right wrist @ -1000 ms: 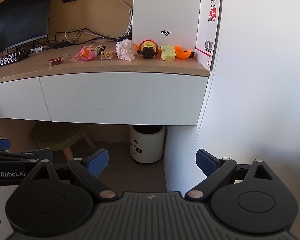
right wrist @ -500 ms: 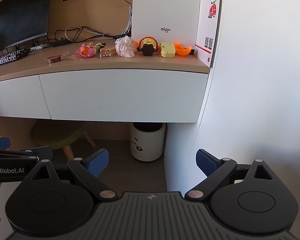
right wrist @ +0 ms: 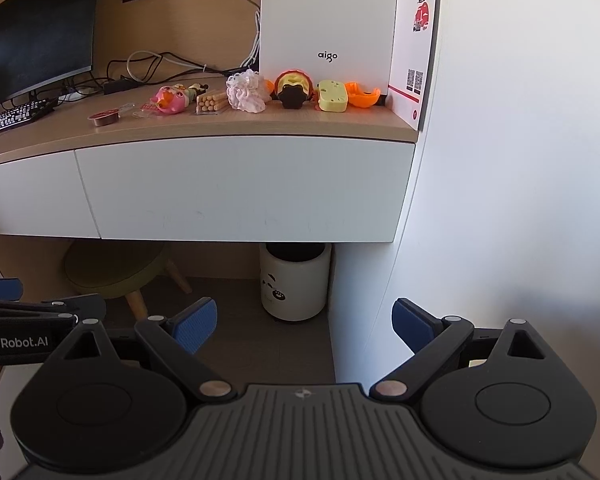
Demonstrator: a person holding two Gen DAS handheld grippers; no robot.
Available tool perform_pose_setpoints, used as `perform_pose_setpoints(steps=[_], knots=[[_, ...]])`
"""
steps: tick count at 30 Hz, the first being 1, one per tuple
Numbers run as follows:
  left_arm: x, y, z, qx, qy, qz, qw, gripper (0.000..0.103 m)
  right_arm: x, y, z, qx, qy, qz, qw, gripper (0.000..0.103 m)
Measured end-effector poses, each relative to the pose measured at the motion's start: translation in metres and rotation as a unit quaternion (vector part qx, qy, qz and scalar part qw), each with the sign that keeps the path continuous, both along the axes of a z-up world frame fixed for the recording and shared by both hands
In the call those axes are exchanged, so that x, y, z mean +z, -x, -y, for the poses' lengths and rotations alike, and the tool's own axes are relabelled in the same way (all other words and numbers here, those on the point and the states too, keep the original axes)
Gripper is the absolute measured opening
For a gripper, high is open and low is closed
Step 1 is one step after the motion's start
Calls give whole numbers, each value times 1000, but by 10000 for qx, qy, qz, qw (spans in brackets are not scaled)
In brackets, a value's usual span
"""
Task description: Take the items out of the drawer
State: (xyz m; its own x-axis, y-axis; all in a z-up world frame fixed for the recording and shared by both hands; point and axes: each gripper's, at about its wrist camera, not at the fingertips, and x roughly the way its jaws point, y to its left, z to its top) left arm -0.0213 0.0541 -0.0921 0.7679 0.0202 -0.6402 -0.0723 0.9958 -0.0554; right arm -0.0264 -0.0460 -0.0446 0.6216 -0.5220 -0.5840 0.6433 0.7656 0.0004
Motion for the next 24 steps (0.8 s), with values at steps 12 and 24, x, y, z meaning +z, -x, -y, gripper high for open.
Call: perform_pose_setpoints(steps=[12,24], knots=[[1,0,-1,1,24,35,10000,103,1,0,-2,21,13,11,10000,95],[-1,3,-1,51,76,23,10000,103,0,1,-2,23,1,6,10000,95]])
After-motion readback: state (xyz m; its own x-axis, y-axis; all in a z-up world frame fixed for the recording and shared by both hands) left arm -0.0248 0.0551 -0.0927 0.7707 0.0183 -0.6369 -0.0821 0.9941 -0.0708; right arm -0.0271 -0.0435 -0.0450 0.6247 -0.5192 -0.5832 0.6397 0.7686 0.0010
